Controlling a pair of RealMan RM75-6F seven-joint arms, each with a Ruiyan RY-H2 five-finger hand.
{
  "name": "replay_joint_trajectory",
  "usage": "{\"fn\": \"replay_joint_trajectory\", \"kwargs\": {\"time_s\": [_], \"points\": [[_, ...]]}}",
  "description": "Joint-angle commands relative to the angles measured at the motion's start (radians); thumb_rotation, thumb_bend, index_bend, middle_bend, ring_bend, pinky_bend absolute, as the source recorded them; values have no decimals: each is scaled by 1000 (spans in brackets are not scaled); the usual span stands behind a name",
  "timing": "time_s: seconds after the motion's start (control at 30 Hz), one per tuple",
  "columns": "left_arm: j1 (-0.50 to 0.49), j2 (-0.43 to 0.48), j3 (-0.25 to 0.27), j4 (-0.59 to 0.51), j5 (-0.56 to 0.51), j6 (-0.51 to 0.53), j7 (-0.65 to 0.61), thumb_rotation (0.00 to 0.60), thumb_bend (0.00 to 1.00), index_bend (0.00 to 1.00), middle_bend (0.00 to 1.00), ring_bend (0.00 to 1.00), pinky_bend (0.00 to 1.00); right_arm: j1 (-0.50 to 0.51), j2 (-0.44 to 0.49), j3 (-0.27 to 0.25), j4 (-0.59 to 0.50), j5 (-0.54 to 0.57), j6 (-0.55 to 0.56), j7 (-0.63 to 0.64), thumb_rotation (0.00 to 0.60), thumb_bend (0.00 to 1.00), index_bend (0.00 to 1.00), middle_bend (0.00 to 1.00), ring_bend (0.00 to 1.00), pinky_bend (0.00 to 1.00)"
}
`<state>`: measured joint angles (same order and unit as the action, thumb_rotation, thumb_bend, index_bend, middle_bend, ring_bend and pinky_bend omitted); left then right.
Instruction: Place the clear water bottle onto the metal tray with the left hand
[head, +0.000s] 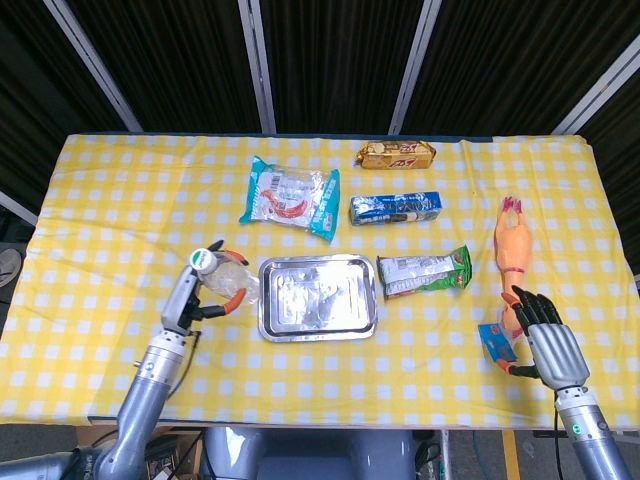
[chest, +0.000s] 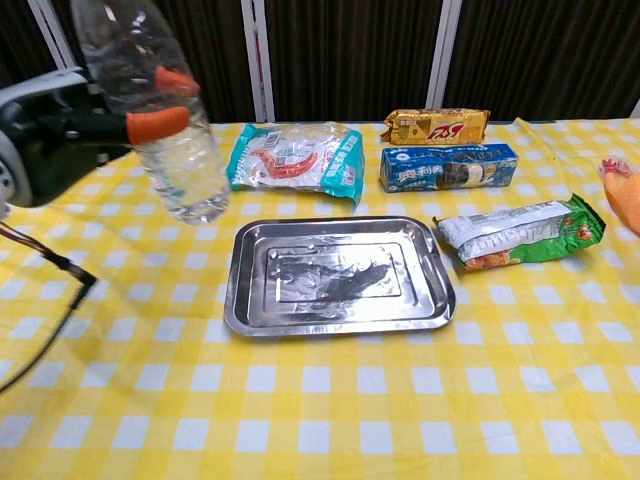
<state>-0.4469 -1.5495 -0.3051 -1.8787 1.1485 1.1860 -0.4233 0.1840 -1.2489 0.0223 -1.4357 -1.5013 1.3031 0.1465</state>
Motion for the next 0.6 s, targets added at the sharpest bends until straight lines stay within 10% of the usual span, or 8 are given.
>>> {"fn": "replay_joint_trajectory", "kwargs": {"time_s": [0.03,0.6], "points": [[-2,24,-8,44,-42,-54,-18,600,472,477,449,0,96,0,0,1,-4,-1,3,-3,600,49,111,0,37,0],[-175,-319,-49,381,-69,-144,5,600,474,478,450,0,96,-3,10,7,11,8,8,33,600,50,111,0,37,0]]}}
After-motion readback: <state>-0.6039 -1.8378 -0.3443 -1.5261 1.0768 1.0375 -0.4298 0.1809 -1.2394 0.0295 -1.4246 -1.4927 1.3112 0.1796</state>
